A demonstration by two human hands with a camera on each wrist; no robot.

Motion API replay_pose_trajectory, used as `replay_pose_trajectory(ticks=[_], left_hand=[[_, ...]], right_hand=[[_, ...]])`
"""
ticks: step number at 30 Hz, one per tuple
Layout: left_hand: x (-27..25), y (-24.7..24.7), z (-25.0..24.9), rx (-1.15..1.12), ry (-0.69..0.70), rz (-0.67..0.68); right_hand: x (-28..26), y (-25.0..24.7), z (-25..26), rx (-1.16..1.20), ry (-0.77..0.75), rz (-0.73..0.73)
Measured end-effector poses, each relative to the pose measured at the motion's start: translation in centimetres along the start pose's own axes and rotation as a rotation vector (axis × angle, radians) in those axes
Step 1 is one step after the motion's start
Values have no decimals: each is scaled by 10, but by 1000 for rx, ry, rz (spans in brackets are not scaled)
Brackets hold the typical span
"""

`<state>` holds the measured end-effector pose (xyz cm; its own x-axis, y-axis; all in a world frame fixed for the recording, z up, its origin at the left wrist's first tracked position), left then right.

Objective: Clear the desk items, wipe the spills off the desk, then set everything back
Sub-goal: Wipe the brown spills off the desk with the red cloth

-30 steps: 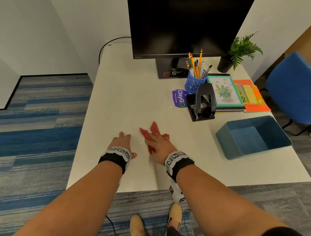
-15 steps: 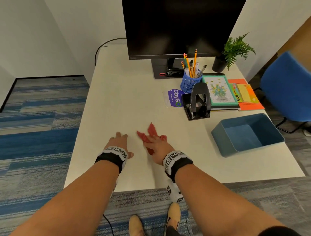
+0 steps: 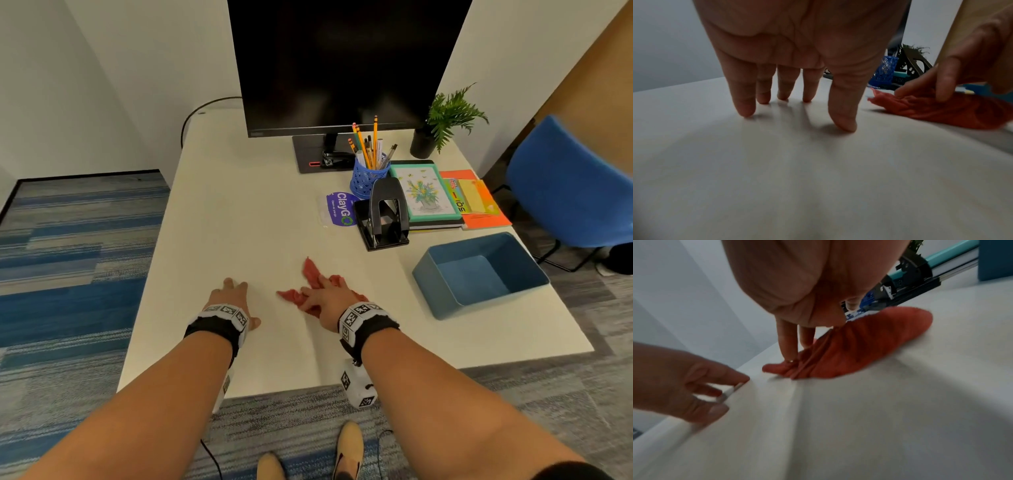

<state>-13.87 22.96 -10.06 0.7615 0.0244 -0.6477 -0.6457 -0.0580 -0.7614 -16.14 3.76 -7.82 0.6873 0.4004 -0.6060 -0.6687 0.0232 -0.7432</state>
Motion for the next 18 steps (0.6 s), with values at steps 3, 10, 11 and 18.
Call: replay_pose_trajectory(ticks=[3, 10, 11, 18], left_hand=[[-2, -1, -3, -39, -32, 12], [-11, -10, -41, -174, 49, -99], [-13, -14, -50, -195, 82, -128], [-22, -23, -121, -221, 316, -123]], right_hand=[[-20, -20, -14, 161, 84, -159], [-41, -28, -52, 133, 443, -299], [-41, -23, -52, 130, 448, -274], [-31, -15, -55, 203, 340, -227]])
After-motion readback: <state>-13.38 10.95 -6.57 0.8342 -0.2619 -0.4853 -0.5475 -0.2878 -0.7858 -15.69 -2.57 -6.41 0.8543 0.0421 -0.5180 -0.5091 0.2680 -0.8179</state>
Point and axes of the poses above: each hand's wrist, its own x-axis towards the middle knuckle, its own y-axis out of the palm, z = x × y, the point moved 7 cm from there along x, towards the middle knuckle, and after that the axes turned 5 degrees about z, right-handed, at the moved point
